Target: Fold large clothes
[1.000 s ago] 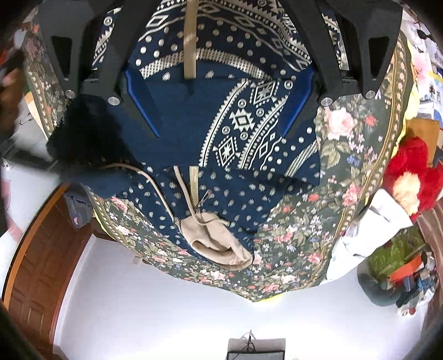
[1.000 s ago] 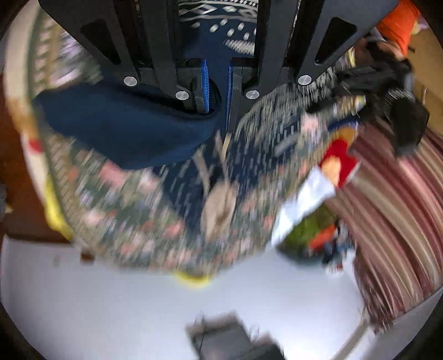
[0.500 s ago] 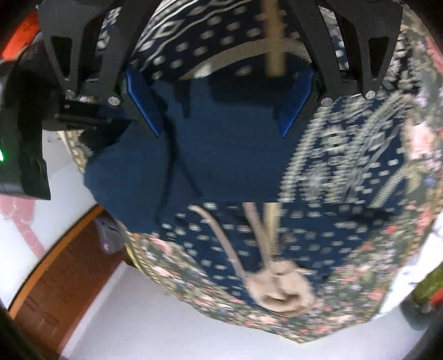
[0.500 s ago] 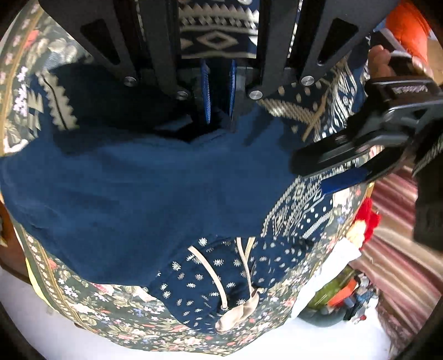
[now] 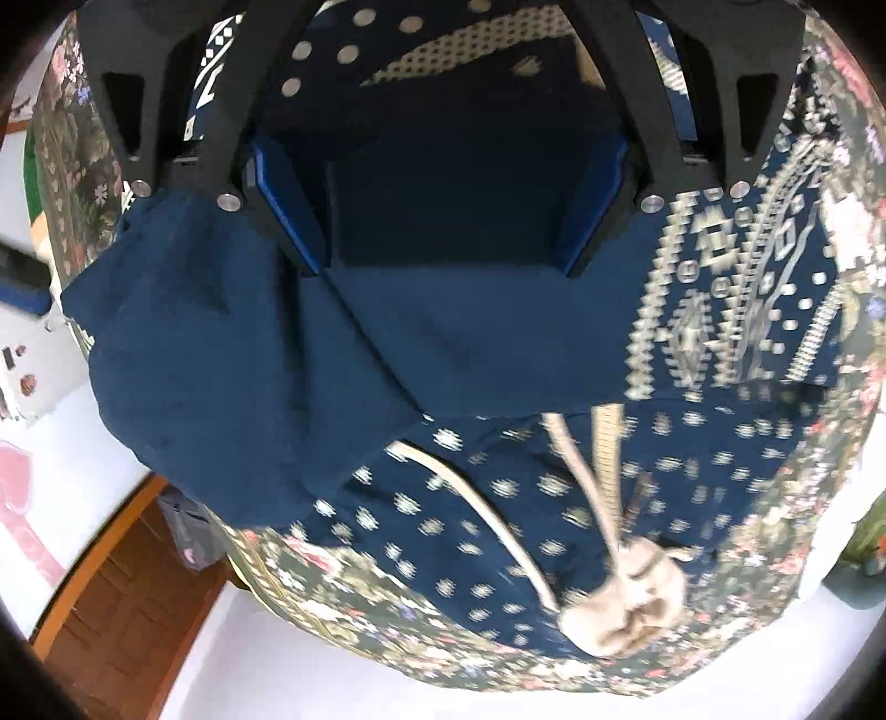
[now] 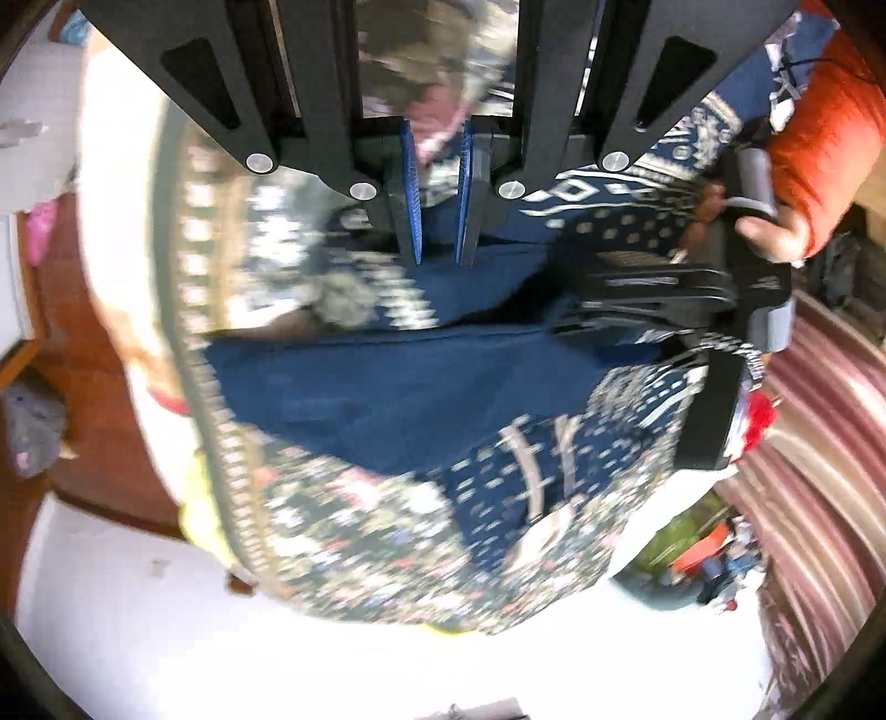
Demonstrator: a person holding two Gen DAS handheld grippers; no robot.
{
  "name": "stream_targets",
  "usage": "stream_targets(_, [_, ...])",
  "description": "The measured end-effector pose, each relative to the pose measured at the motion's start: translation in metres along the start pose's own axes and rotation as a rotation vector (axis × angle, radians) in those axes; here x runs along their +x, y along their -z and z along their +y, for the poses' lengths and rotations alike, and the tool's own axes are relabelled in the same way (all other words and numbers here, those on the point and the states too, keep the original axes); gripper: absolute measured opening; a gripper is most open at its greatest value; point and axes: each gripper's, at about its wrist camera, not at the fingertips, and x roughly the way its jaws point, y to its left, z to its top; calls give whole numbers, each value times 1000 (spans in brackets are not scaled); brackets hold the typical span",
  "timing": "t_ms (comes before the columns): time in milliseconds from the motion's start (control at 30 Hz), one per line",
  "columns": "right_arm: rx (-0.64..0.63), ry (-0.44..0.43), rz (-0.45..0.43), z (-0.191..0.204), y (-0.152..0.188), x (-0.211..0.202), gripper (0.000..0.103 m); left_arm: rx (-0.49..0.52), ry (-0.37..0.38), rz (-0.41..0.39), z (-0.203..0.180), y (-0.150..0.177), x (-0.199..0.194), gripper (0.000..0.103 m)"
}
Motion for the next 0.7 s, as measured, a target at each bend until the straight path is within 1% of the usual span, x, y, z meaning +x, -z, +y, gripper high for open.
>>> stream_targets(33, [-10, 43, -3, -6, 0, -2, 8, 4, -8, -13, 0, -1, -8, 84])
stream_targets(100, [-31, 85, 19, -14, -1, 2, 8, 18, -13, -47, -2, -3, -25, 84])
stream_targets(167, [-46, 134, 50, -22, -1, 16, 8, 35, -3, -85, -8, -8, -42, 84])
stream_targets(200, [-48, 164, 72, -26, 0, 26, 8, 44, 10, -103, -13, -11, -50, 84])
stream_targets(233, [-56, 213, 116, -30, 3, 42, 8, 53, 29, -114, -20, -14, -57, 84])
stream_targets(300, [-88, 272, 161, -33, 10, 62, 8, 66, 66, -119, -31, -18, -61, 84])
stream_targets(333, [-126, 284, 147, -31, 14, 66, 8, 78, 89, -112, -40, -20, -61, 84])
stream_targets(400, [-183, 343, 121, -24, 17, 66, 9, 116, 114, -96, -55, -19, -57, 84])
stream_targets(433, [-193, 368, 121, -22, 18, 66, 9, 132, 118, -90, -63, -23, -52, 84])
stream_targets(500, [-191, 385, 116, -23, 18, 66, 9, 184, 121, -66, -79, -23, -38, 84])
stream_targets(567, [-171, 381, 110, -28, 17, 65, 10, 225, 102, -40, -88, -19, -24, 84])
stream_targets(633, [-149, 396, 101, -35, 17, 65, 10, 244, 61, -33, -92, -16, -12, 83])
stream_targets(667, [-141, 407, 97, -39, 17, 65, 10, 251, 38, -36, -93, -14, -10, 80])
stream_targets(700, [-131, 410, 95, -44, 18, 65, 14, 257, 17, -37, -93, -14, -6, 73])
